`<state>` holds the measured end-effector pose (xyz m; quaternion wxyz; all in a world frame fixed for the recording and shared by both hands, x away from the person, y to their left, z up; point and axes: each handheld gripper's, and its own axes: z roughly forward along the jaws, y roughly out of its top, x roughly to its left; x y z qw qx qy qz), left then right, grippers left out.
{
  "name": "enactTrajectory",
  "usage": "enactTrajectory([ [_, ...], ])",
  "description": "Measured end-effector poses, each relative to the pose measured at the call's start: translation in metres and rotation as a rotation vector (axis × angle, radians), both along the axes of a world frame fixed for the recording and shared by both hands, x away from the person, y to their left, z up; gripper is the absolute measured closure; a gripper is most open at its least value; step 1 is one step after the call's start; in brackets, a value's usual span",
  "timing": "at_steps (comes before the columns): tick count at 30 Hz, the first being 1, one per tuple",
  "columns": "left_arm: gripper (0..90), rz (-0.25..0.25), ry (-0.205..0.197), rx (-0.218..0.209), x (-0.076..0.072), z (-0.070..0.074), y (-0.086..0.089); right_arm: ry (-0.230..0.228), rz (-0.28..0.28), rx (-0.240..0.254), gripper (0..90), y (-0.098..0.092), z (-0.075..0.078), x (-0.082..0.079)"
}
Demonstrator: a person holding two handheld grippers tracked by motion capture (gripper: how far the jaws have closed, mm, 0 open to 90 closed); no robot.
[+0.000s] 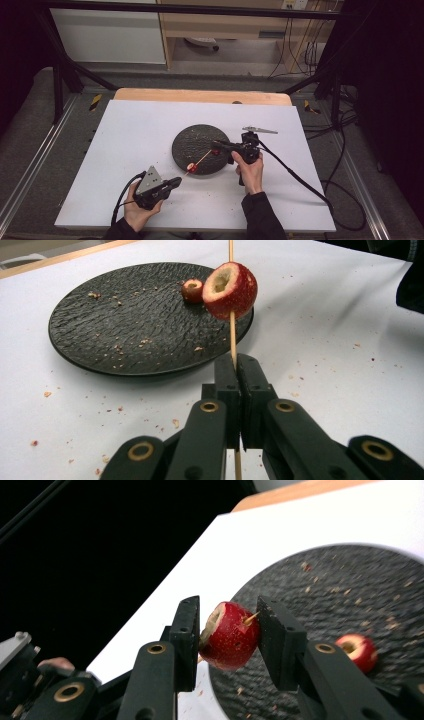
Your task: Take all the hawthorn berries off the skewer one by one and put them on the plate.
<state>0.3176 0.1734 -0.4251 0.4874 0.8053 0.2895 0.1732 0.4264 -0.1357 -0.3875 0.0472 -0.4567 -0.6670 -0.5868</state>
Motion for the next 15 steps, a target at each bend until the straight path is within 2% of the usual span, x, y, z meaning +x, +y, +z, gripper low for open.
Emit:
enactTrajectory([
  [7, 88.4, 0.008, -0.001, 0.0, -0.001, 0.0, 0.007, -0.024, -0.056, -0.007, 64.0, -0.014, 0.013, 0.01],
  [11, 88.4, 0.024, 0.001, -0.007, 0.001, 0.001, 0.014, -0.039, -0.077, -0.029, 63.9, -0.018, 0.015, 0.014],
  [15, 88.4, 0.045, 0.001, -0.024, 0.003, 0.004, 0.021, -0.033, -0.085, -0.055, 63.9, -0.017, 0.012, 0.016],
])
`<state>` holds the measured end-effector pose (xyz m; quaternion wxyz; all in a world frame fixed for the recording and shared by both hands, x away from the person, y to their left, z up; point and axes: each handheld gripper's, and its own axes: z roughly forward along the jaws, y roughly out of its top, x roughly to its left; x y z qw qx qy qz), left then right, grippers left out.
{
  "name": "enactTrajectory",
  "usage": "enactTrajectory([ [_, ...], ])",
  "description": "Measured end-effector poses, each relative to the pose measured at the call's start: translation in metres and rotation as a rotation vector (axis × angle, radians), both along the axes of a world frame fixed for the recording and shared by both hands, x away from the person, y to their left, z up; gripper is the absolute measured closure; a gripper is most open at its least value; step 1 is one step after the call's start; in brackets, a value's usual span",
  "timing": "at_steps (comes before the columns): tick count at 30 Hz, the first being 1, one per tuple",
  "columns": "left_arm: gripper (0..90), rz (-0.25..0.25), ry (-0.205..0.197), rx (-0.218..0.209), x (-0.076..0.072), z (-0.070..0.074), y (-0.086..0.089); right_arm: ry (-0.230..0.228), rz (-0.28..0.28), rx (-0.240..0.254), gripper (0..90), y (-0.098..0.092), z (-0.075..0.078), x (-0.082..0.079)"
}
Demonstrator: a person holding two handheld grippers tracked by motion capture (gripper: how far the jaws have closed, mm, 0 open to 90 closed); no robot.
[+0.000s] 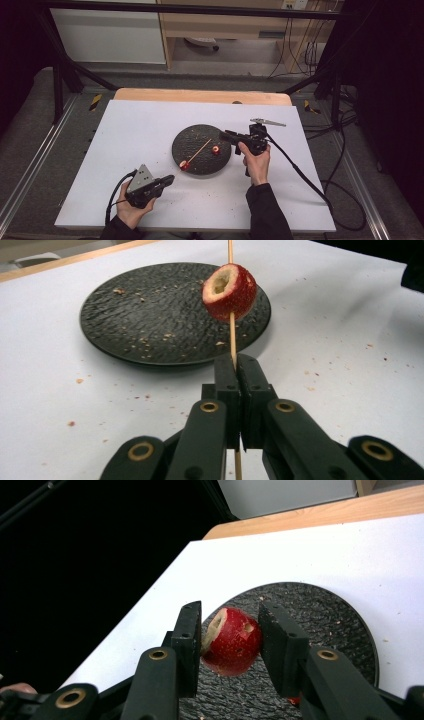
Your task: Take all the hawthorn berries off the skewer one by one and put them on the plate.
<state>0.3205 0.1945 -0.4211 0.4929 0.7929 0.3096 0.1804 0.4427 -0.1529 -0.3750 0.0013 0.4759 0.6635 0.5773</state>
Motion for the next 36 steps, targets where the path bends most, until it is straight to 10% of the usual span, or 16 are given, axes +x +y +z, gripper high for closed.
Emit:
enactTrajectory([
  [21, 88.4, 0.045, 0.015, -0.018, 0.007, 0.001, 0.008, 0.114, 0.106, -0.204, 62.9, 0.056, -0.074, 0.001],
  [36, 88.4, 0.037, 0.018, -0.004, 0.007, 0.0, 0.0, -0.001, 0.15, -0.121, 24.2, 0.044, -0.035, -0.022],
])
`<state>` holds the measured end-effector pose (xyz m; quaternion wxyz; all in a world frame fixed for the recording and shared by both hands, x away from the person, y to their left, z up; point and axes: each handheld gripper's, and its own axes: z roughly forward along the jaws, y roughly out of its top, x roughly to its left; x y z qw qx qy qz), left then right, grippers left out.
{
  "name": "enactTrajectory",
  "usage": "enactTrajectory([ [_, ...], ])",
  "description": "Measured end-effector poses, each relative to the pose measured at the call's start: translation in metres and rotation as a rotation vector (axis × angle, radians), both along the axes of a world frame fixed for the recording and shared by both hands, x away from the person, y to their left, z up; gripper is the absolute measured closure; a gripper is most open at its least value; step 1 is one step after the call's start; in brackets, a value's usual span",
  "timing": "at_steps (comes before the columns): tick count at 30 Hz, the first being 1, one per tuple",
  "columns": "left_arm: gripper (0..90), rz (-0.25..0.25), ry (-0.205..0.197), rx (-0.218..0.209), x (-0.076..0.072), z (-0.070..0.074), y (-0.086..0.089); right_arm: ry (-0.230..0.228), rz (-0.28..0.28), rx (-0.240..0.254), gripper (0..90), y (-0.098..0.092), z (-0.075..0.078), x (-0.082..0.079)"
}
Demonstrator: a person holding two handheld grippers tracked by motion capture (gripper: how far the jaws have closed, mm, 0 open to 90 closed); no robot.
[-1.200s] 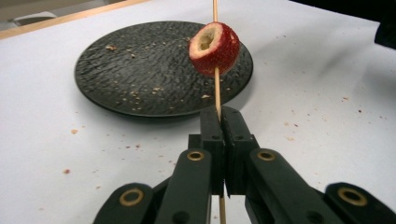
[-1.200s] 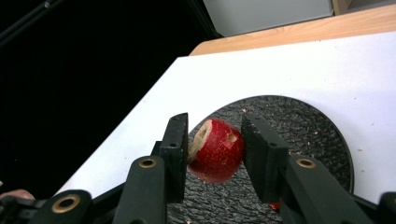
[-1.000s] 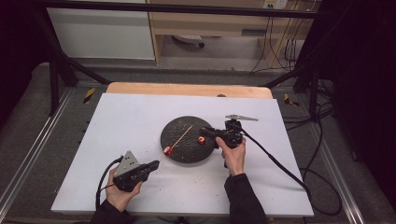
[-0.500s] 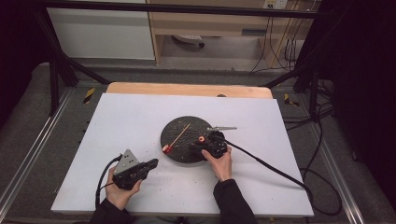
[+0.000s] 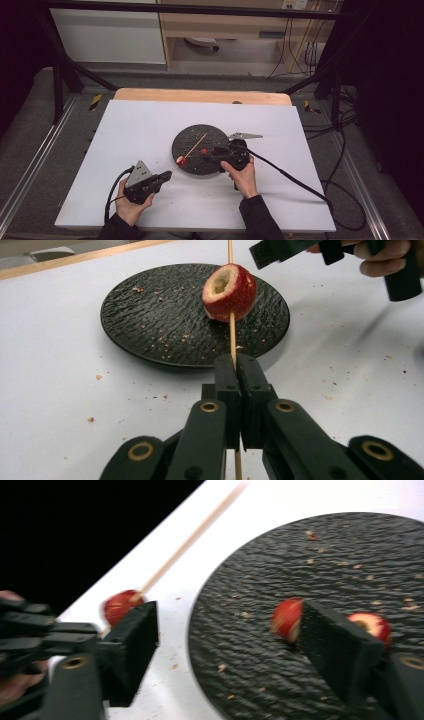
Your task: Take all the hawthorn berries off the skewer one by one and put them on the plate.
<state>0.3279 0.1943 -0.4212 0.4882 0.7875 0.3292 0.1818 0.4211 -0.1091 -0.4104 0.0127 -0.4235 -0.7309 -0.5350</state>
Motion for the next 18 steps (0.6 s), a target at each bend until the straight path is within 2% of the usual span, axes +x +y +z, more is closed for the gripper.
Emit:
enactTrajectory([
  [5, 88.4, -0.012, 0.003, 0.007, 0.0, 0.0, -0.01, -0.008, 0.032, 0.026, 16.8, 0.004, -0.001, -0.01],
  [11, 88.4, -0.031, 0.009, 0.017, 0.0, -0.002, -0.024, 0.002, 0.063, 0.04, 16.5, 0.009, -0.007, -0.016],
  [14, 88.4, -0.042, 0.008, 0.021, 0.0, -0.003, -0.031, 0.007, 0.074, 0.04, 17.9, 0.012, -0.011, -0.018],
  [18, 88.4, -0.06, 0.005, 0.024, 0.0, -0.003, -0.038, 0.01, 0.095, 0.046, 24.9, 0.015, -0.015, -0.021],
])
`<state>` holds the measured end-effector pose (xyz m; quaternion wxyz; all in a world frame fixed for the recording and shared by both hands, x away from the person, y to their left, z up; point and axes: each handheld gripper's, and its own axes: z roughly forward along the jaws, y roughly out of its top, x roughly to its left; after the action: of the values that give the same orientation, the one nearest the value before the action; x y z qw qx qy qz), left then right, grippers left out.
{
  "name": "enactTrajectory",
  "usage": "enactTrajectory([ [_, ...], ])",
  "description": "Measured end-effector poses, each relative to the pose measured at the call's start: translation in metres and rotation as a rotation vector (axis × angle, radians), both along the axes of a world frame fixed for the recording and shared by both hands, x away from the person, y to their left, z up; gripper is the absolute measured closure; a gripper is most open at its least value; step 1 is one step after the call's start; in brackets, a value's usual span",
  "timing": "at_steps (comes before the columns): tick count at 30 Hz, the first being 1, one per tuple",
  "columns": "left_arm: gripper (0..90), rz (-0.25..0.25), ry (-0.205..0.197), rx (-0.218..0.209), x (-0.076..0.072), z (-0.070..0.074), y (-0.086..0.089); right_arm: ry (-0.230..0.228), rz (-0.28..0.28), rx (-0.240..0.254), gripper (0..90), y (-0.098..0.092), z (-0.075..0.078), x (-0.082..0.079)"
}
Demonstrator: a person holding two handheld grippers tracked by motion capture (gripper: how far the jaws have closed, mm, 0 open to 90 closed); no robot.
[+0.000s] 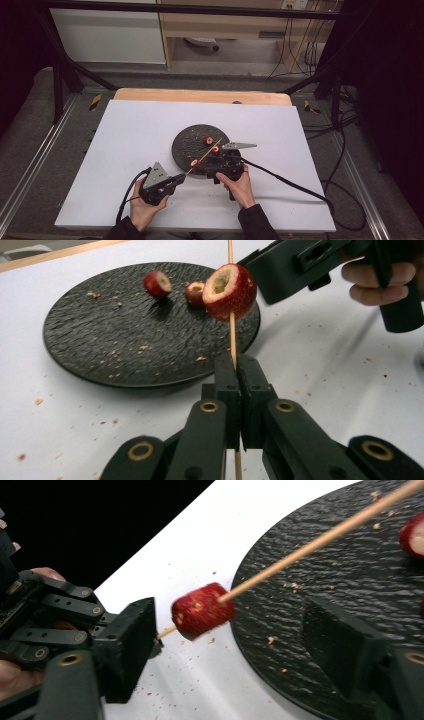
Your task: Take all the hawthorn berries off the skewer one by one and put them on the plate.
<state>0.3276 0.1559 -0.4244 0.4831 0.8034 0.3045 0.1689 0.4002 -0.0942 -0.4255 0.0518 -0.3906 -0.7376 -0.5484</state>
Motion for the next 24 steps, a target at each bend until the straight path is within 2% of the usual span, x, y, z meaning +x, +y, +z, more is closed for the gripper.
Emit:
enactTrajectory([
  [8, 88.4, -0.018, -0.007, 0.001, -0.003, -0.001, -0.005, -0.003, 0.031, 0.005, 47.4, 0.002, -0.003, -0.002],
  [12, 88.4, -0.023, -0.006, 0.001, -0.003, -0.001, -0.005, 0.007, 0.047, 0.029, 60.2, 0.001, -0.001, -0.003],
  [19, 88.4, -0.024, -0.016, -0.009, -0.005, 0.001, -0.001, 0.006, 0.034, 0.045, 60.8, -0.003, 0.008, -0.001],
  [24, 88.4, -0.021, -0.022, -0.014, -0.007, 0.002, 0.005, -0.01, 0.008, 0.045, 60.9, -0.01, 0.017, 0.006],
])
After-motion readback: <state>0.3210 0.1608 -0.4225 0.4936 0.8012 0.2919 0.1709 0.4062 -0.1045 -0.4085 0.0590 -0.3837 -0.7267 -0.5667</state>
